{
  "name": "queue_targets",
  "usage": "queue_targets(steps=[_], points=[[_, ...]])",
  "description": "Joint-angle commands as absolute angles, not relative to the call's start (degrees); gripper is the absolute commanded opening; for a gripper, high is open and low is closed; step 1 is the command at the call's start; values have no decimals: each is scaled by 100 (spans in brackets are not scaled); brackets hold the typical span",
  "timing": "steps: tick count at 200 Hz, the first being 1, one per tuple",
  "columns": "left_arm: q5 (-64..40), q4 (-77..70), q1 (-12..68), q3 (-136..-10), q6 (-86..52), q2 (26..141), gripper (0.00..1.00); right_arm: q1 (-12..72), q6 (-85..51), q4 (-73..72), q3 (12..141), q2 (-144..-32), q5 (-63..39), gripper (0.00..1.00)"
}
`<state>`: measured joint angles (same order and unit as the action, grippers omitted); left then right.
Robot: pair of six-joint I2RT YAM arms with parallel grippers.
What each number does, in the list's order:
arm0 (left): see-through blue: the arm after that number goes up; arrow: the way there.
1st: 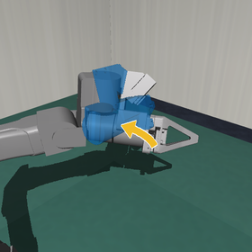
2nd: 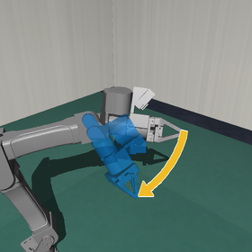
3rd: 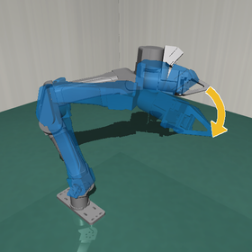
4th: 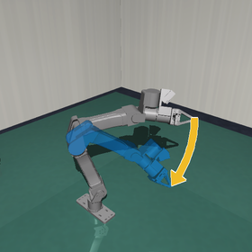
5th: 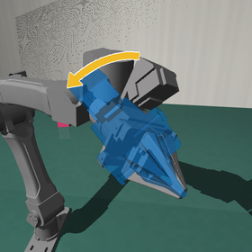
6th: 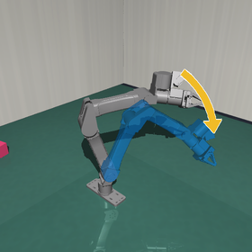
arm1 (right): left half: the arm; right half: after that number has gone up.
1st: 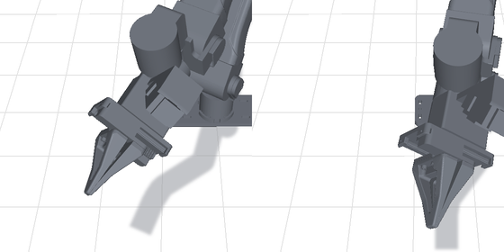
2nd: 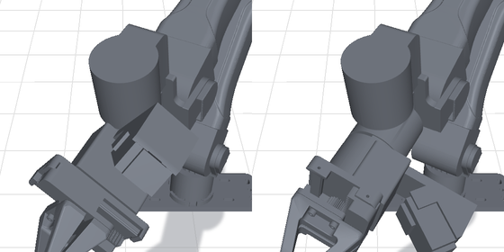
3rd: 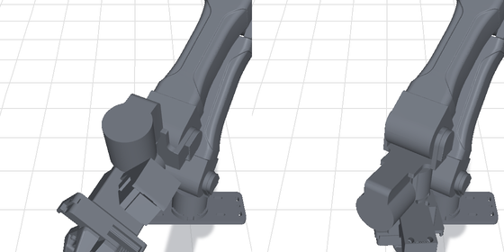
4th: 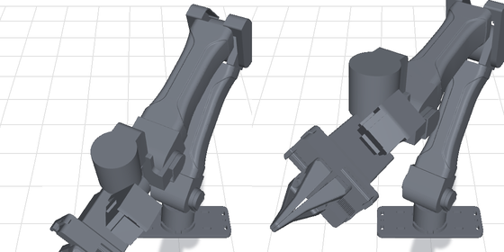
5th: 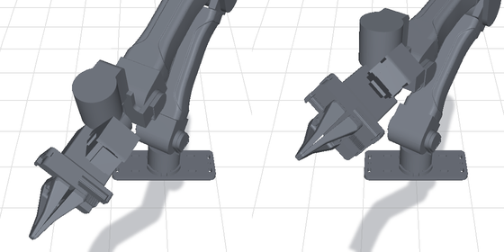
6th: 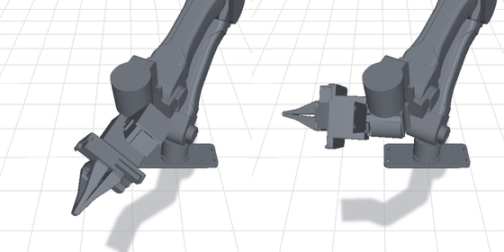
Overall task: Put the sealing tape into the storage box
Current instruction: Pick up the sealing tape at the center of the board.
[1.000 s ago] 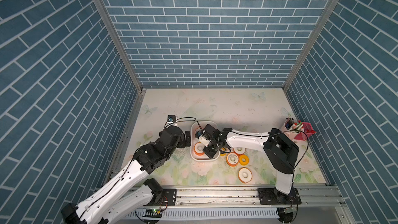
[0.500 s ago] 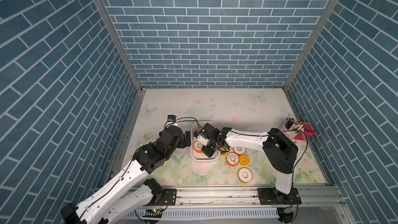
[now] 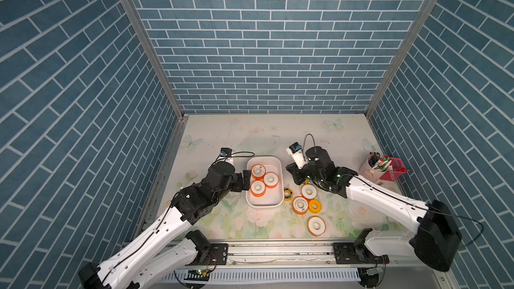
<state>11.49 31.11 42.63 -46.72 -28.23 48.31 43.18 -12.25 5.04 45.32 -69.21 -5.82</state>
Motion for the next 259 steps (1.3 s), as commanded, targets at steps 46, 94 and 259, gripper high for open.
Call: queue_targets(steps=[46, 94, 259], points=[[1886, 2327, 6072, -5737, -3457, 6836, 99, 2539, -2545, -533, 2734, -5095, 405, 19], [1908, 2030, 6691, -6771, -3832, 8794, 100, 1325, -2769, -736, 1997, -4777, 877, 40], [1619, 2401, 7005, -8696, -4376, 11882, 100, 818, -3081, -1347, 1319, -4823, 676, 60]])
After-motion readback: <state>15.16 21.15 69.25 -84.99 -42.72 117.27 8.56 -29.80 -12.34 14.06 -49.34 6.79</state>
